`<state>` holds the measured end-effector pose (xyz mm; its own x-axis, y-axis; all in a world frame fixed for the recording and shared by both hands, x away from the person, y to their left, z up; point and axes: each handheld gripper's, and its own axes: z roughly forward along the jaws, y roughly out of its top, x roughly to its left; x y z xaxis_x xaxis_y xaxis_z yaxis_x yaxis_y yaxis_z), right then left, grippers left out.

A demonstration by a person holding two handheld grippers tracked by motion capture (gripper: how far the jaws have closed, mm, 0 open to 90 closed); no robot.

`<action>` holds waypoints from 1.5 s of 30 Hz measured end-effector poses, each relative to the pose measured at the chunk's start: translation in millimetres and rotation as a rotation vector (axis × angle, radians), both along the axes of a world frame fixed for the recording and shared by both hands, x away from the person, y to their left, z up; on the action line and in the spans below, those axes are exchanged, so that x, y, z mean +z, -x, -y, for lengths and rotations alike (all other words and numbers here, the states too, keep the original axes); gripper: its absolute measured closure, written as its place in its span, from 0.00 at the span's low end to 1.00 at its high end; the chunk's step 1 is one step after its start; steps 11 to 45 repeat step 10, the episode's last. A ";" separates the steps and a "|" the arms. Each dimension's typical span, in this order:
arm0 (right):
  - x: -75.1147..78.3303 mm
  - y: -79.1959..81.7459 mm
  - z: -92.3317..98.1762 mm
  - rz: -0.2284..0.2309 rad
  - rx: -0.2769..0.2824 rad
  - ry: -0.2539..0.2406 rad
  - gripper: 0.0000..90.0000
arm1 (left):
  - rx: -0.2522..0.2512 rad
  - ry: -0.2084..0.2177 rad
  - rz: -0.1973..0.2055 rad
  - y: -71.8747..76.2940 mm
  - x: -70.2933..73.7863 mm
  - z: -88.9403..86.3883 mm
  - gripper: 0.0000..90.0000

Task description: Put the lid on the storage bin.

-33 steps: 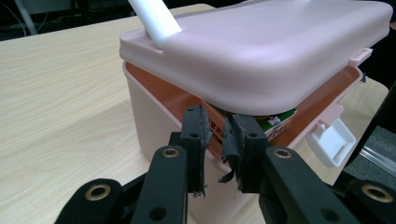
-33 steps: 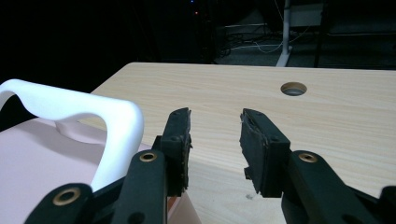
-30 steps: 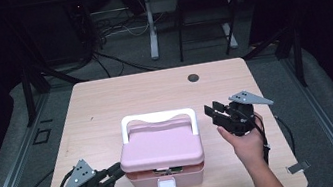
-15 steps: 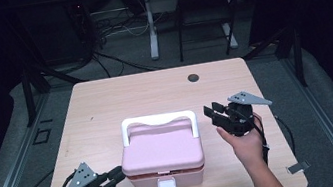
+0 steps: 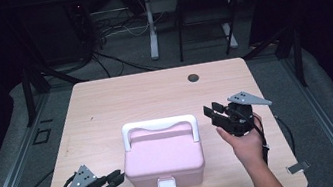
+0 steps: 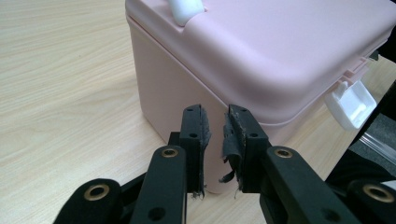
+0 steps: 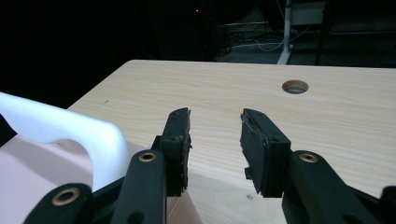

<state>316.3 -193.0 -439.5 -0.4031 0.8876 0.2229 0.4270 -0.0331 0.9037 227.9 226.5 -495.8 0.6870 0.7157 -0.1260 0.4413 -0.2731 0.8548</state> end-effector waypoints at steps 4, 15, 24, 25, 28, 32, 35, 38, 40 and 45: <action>0.3 0.4 0.4 0.002 0.000 -0.001 0.69 | 0.013 -0.002 0.008 0.1 0.6 0.0 0.80; -0.8 0.1 4.8 0.005 -0.007 -0.015 0.66 | 0.065 0.064 0.027 -7.4 2.0 -5.7 0.63; -0.8 0.1 4.8 0.005 -0.007 -0.015 0.66 | 0.065 0.064 0.027 -7.4 2.0 -5.7 0.63; -0.8 0.1 4.8 0.005 -0.007 -0.015 0.66 | 0.065 0.064 0.027 -7.4 2.0 -5.7 0.63; -0.8 0.1 4.8 0.005 -0.007 -0.015 0.66 | 0.065 0.064 0.027 -7.4 2.0 -5.7 0.63; -0.8 0.1 4.8 0.005 -0.007 -0.015 0.66 | 0.065 0.064 0.027 -7.4 2.0 -5.7 0.63; -0.8 0.1 4.8 0.005 -0.007 -0.015 0.66 | 0.065 0.064 0.027 -7.4 2.0 -5.7 0.63; -0.8 0.1 4.8 0.005 -0.007 -0.015 0.66 | 0.065 0.064 0.027 -7.4 2.0 -5.7 0.63; -0.8 0.1 4.8 0.005 -0.007 -0.015 0.66 | 0.065 0.064 0.027 -7.4 2.0 -5.7 0.63; -0.8 0.1 4.8 0.005 -0.007 -0.015 0.66 | 0.065 0.064 0.027 -7.4 2.0 -5.7 0.63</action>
